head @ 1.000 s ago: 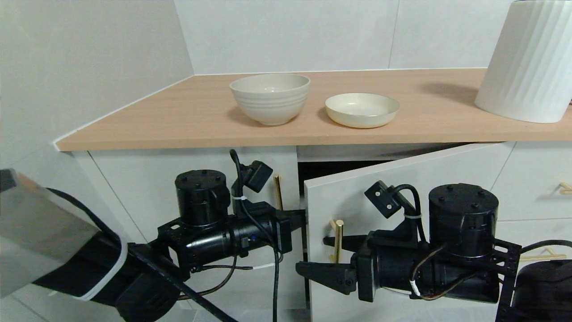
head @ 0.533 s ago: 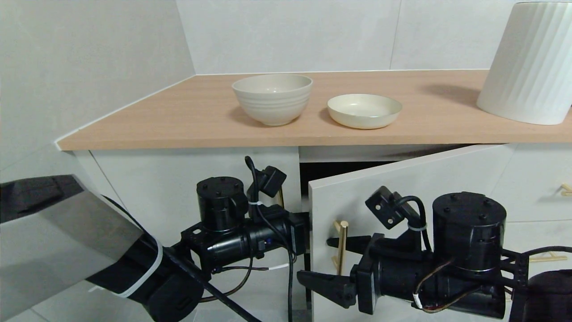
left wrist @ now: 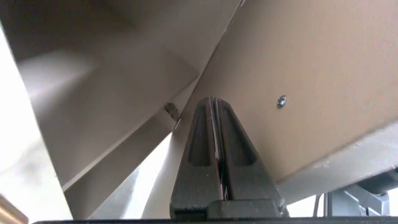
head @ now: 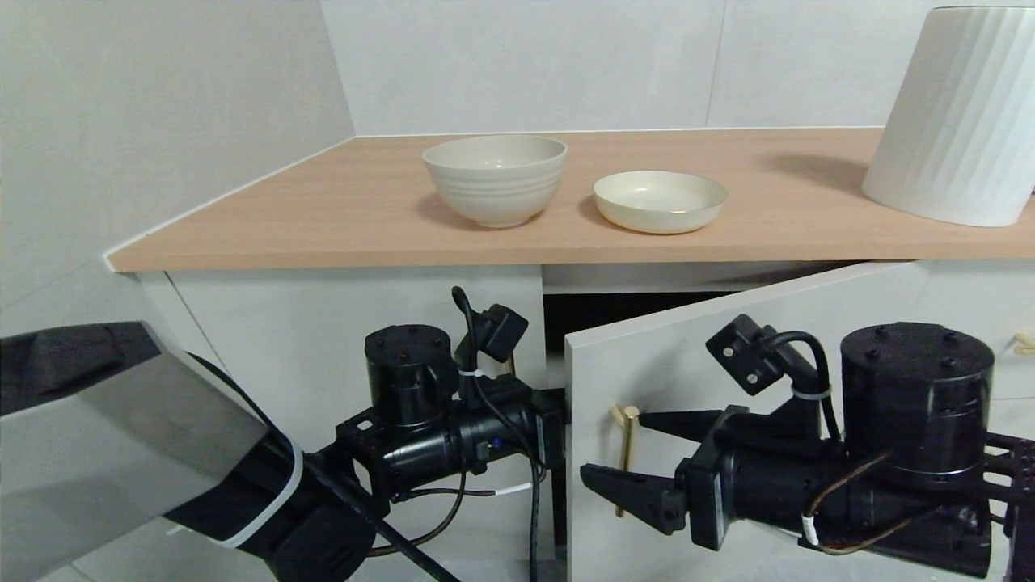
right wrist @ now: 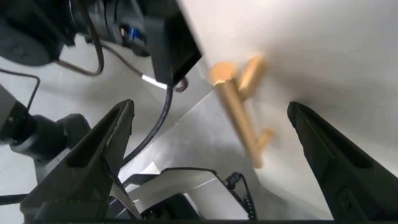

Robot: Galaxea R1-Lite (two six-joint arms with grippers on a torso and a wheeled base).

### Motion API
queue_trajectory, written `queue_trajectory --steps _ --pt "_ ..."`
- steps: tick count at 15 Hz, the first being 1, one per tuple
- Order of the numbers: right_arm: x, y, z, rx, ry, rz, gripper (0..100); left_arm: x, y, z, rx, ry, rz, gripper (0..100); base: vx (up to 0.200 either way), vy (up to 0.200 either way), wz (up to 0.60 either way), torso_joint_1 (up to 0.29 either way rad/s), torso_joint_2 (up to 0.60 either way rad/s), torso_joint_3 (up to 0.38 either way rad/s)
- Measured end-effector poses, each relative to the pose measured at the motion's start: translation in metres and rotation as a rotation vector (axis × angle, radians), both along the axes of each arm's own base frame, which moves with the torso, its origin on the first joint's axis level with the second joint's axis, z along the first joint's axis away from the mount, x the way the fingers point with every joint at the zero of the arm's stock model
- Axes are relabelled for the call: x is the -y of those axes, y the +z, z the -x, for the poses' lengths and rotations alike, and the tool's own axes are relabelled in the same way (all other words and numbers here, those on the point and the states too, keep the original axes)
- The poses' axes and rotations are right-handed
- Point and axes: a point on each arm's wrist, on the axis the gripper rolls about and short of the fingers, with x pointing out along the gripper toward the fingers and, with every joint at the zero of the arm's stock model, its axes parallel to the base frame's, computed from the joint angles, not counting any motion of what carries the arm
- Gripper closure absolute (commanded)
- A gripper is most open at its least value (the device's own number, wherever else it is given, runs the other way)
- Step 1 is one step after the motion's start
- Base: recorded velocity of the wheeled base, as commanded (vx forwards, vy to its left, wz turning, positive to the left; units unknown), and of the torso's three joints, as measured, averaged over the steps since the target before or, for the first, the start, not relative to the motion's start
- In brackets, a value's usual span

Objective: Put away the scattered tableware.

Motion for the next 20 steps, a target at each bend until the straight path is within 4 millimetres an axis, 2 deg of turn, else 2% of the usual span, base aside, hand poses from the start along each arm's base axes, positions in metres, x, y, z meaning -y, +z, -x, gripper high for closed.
queue_trajectory --steps 3,7,8,13,17,20 --pt "0.024 0.011 0.020 -0.044 -0.015 0.045 0 0.003 0.002 0.002 0.011 -0.015 0.009 100 0.000 0.000 0.00 0.000 0.00 0.000" --pt "0.055 0.007 0.053 -0.094 0.016 0.070 0 0.001 0.000 0.004 0.012 -0.007 0.008 100 0.000 0.000 0.00 0.000 0.00 0.000" --pt "0.059 0.006 0.058 -0.094 0.021 0.069 0 0.001 0.000 0.005 0.010 -0.006 0.006 100 -0.200 0.000 0.00 -0.002 0.00 0.007" --pt "0.064 0.005 0.069 -0.091 0.053 0.062 0 0.003 -0.001 0.007 0.008 -0.015 0.004 100 -0.200 0.000 0.00 0.004 0.00 0.001" --pt "0.064 0.005 0.073 -0.086 0.075 0.059 0 0.005 0.000 0.007 0.011 -0.021 0.006 100 0.000 0.000 0.00 0.000 0.00 0.000" --pt "0.063 0.005 0.076 -0.084 0.091 0.060 0 0.011 0.002 0.000 0.016 -0.016 0.011 100 0.000 0.000 0.00 0.000 0.00 0.000"
